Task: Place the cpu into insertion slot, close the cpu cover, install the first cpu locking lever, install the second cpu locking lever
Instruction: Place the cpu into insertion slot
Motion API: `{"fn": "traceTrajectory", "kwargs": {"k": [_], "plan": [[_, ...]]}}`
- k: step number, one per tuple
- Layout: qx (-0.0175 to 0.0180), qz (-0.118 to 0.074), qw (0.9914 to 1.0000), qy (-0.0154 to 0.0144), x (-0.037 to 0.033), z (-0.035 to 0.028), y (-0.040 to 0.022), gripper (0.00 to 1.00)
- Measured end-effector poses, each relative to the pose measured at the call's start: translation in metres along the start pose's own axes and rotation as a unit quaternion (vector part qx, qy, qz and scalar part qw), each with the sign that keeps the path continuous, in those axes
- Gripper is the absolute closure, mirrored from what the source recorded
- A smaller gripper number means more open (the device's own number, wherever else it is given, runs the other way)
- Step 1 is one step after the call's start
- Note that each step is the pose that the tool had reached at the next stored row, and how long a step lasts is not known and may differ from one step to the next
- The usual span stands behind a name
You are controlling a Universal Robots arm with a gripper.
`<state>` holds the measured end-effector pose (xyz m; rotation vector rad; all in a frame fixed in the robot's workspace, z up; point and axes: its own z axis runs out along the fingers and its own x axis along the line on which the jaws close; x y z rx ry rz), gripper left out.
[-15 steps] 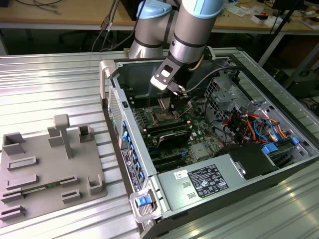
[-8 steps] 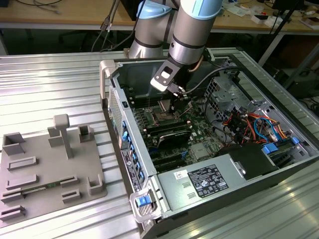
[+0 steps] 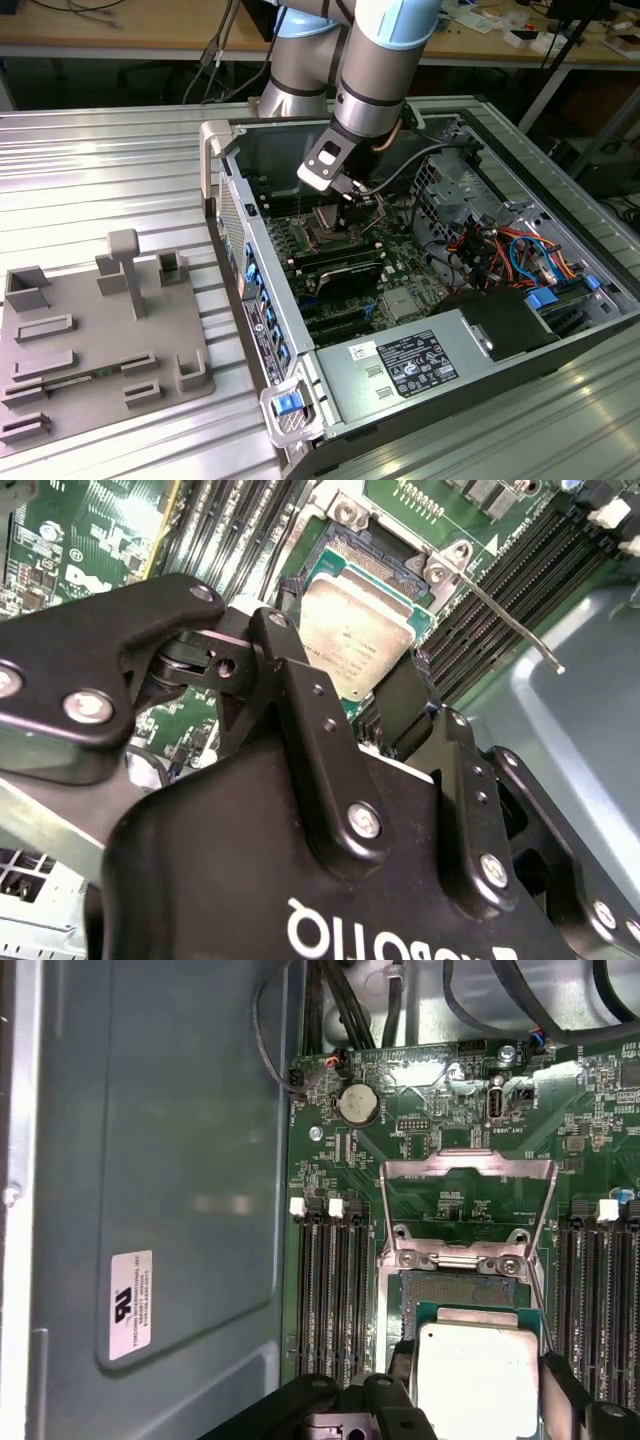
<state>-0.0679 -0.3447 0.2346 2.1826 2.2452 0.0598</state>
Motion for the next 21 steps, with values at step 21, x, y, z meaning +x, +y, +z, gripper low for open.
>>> {"fn": "traceTrajectory", "kwargs": {"k": [21], "plan": [[-0.0007, 0.002, 1.00000, 0.0000, 0.0028, 0.0120, 0.0000, 0.45]]}}
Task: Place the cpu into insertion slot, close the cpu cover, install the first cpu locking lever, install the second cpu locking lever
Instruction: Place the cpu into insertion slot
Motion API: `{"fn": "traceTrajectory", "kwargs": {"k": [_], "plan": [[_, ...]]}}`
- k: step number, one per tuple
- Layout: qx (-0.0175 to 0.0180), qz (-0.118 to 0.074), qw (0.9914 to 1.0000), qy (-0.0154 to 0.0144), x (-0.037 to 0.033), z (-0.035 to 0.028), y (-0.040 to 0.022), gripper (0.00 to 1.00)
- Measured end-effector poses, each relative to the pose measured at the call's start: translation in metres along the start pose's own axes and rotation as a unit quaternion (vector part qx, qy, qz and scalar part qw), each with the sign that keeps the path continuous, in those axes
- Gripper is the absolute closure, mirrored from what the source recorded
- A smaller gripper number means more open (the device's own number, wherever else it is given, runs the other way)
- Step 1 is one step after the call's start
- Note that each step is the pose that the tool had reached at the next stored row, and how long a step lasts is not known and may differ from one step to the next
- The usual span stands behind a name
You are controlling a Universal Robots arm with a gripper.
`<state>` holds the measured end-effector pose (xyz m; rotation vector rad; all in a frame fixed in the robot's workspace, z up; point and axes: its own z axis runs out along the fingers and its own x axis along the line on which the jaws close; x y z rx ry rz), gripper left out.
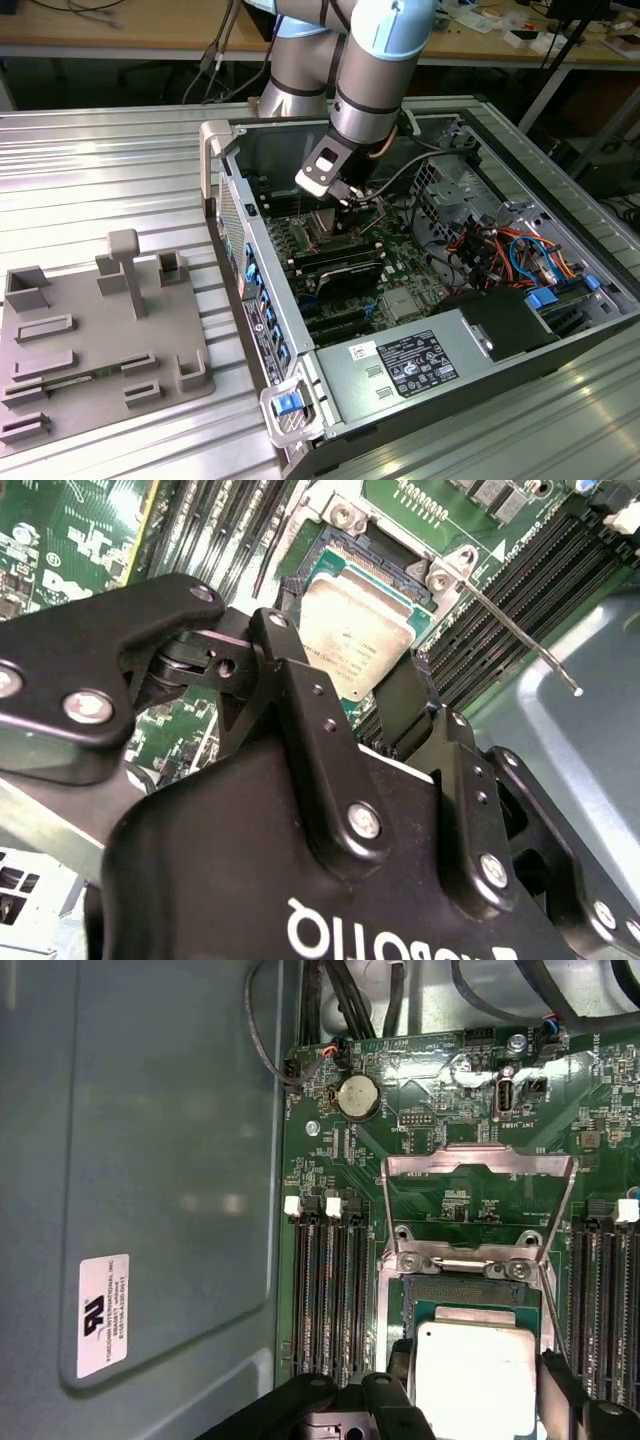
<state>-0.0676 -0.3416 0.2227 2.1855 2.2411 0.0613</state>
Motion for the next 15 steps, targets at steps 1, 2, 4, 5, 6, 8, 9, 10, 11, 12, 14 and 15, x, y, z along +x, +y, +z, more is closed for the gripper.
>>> {"fn": "traceTrajectory", "kwargs": {"k": [1, 2, 4, 5, 6, 8, 9, 10, 11, 12, 14, 15], "plan": [[0.0000, 0.002, 1.00000, -0.0001, 0.0004, 0.0009, -0.0001, 0.45], [0.0000, 0.003, 1.00000, -0.0001, 0.0008, 0.0019, -0.0001, 0.45], [-0.0001, 0.007, 0.99998, -0.0002, 0.0017, 0.0047, -0.0001, 0.45], [-0.0002, 0.008, 0.99997, -0.0003, 0.0020, 0.0057, -0.0002, 0.45], [-0.0002, 0.010, 0.99995, -0.0004, 0.0023, 0.0071, -0.0002, 0.45], [-0.0002, 0.011, 0.99994, -0.0004, 0.0028, 0.0089, -0.0002, 0.45], [-0.0002, 0.012, 0.99993, -0.0004, 0.0029, 0.0103, -0.0003, 0.45], [-0.0002, 0.012, 0.99993, -0.0004, 0.0029, 0.0110, -0.0003, 0.45], [-0.0002, 0.012, 0.99993, -0.0005, 0.0029, 0.0121, -0.0004, 0.45], [-0.0001, 0.012, 0.99993, -0.0005, 0.0028, 0.0137, -0.0004, 0.45], [0.0000, 0.012, 0.99993, -0.0006, 0.0028, 0.0145, -0.0005, 0.45], [-0.0005, 0.012, 0.99993, -0.0005, 0.0028, 0.0147, -0.0005, 0.45]]}}
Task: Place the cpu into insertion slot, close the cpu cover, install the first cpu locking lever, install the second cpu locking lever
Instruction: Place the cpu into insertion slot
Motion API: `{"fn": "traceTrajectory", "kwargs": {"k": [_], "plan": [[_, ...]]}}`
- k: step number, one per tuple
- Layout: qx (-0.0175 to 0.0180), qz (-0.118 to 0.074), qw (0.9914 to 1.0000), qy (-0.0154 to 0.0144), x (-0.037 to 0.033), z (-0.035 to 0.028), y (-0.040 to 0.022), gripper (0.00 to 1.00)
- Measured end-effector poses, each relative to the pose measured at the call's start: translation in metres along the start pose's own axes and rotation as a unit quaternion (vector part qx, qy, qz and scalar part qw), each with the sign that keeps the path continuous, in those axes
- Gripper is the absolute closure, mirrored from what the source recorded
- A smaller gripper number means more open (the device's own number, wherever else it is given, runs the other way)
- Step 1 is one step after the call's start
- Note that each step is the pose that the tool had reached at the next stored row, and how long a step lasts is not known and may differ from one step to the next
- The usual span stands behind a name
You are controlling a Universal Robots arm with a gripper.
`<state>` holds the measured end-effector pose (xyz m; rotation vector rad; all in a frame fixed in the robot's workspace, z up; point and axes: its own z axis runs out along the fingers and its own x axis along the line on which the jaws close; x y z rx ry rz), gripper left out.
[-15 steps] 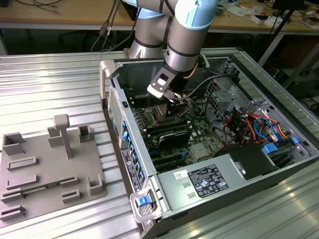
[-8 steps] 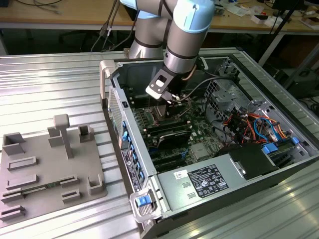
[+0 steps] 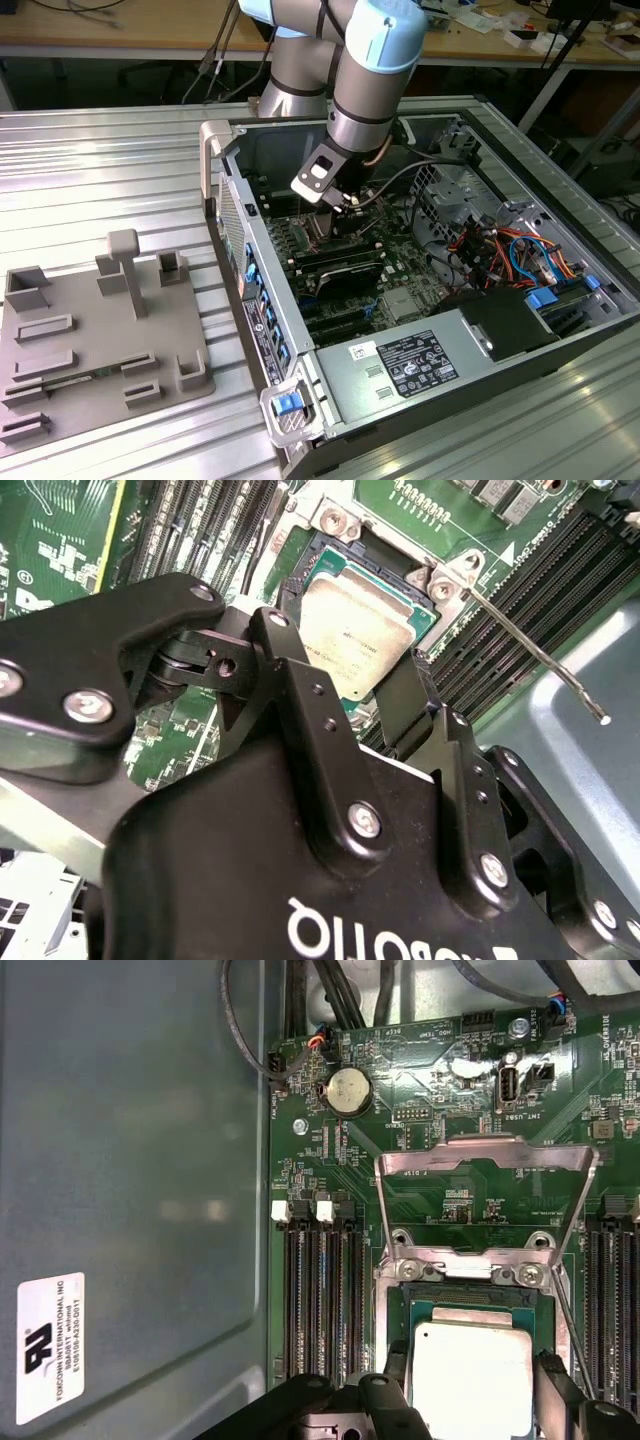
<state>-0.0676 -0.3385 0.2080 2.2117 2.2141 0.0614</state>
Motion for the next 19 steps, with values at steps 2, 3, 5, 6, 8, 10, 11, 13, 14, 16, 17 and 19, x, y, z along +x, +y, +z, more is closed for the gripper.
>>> {"fn": "traceTrajectory", "kwargs": {"k": [2, 3, 5, 6, 8, 10, 11, 13, 14, 16, 17, 19], "plan": [[-0.0003, 0.000, 1.00000, 0.0001, 0.0001, 0.0001, 0.0000, 0.45], [-0.0004, 0.000, 1.00000, 0.0000, 0.0002, 0.0004, 0.0000, 0.45], [-0.0005, 0.000, 1.00000, 0.0000, 0.0002, 0.0008, 0.0000, 0.45], [-0.0005, 0.000, 1.00000, 0.0000, 0.0002, 0.0008, 0.0000, 0.45], [-0.0006, 0.000, 1.00000, 0.0000, 0.0002, 0.0009, 0.0000, 0.45], [-0.0006, 0.000, 1.00000, 0.0001, 0.0003, 0.0013, 0.0000, 0.45], [-0.0006, 0.000, 1.00000, 0.0001, 0.0003, 0.0013, 0.0000, 0.45], [-0.0006, 0.000, 1.00000, 0.0001, 0.0003, 0.0016, 0.0000, 0.45], [-0.0006, 0.000, 1.00000, 0.0001, 0.0004, 0.0020, 0.0000, 0.45], [-0.0006, 0.000, 1.00000, 0.0001, 0.0003, 0.0024, 0.0000, 0.45], [-0.0005, 0.000, 1.00000, 0.0000, 0.0003, 0.0028, -0.0001, 0.45], [-0.0006, 0.000, 1.00000, 0.0001, 0.0003, 0.0035, -0.0001, 0.45]]}}
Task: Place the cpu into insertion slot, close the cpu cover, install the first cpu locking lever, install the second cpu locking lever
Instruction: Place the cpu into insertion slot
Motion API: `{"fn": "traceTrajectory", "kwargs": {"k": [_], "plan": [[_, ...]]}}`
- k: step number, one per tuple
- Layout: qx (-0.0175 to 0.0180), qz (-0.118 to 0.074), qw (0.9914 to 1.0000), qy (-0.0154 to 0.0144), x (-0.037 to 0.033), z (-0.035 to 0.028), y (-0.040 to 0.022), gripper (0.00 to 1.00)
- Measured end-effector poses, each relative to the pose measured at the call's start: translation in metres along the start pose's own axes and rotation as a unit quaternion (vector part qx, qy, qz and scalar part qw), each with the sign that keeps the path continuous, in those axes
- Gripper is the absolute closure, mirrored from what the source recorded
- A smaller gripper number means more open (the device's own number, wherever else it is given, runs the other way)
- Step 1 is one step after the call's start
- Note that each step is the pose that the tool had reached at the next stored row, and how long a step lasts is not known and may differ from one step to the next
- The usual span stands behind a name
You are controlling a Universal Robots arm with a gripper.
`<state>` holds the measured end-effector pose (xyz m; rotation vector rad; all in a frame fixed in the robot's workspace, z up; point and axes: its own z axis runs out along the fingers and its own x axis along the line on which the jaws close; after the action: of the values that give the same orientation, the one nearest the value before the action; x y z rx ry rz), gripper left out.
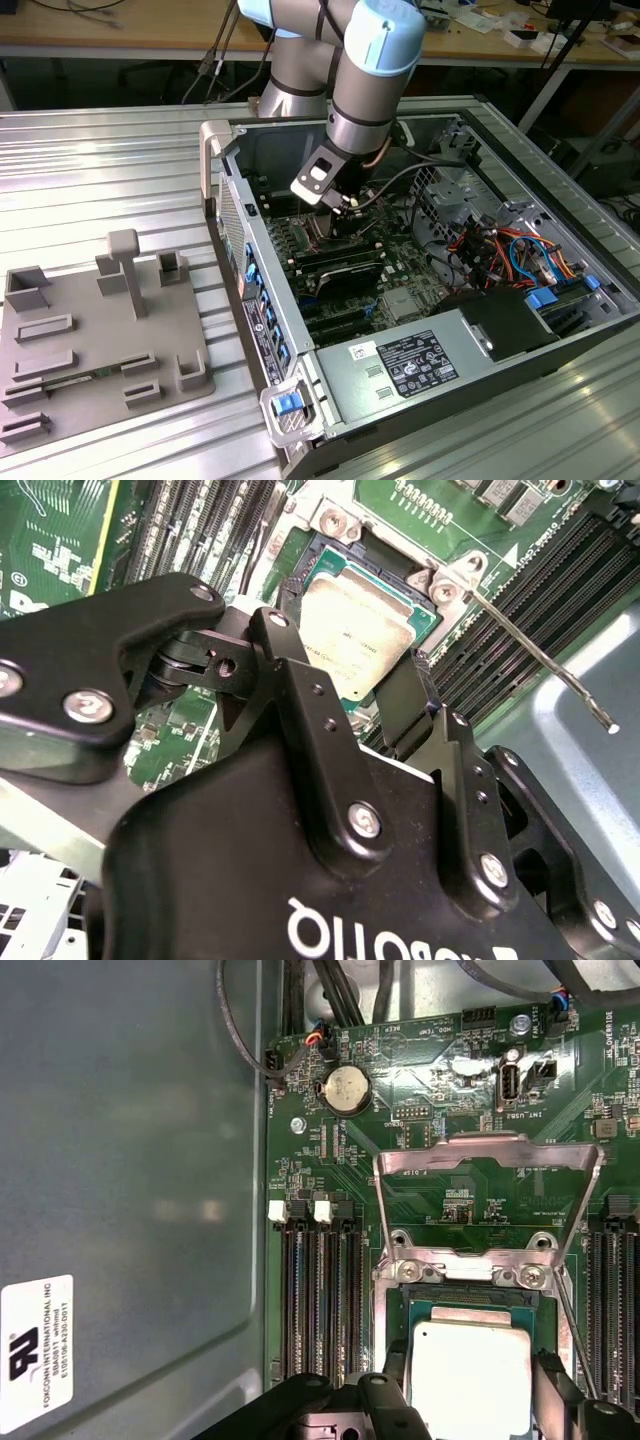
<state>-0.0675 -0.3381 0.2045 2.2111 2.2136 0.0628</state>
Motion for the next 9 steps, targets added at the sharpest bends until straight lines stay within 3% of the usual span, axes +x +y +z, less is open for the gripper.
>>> {"fn": "traceTrajectory", "kwargs": {"k": [9], "plan": [[0.0000, 0.000, 1.00000, -0.0008, 0.0000, 0.0004, 0.0000, 0.45]]}}
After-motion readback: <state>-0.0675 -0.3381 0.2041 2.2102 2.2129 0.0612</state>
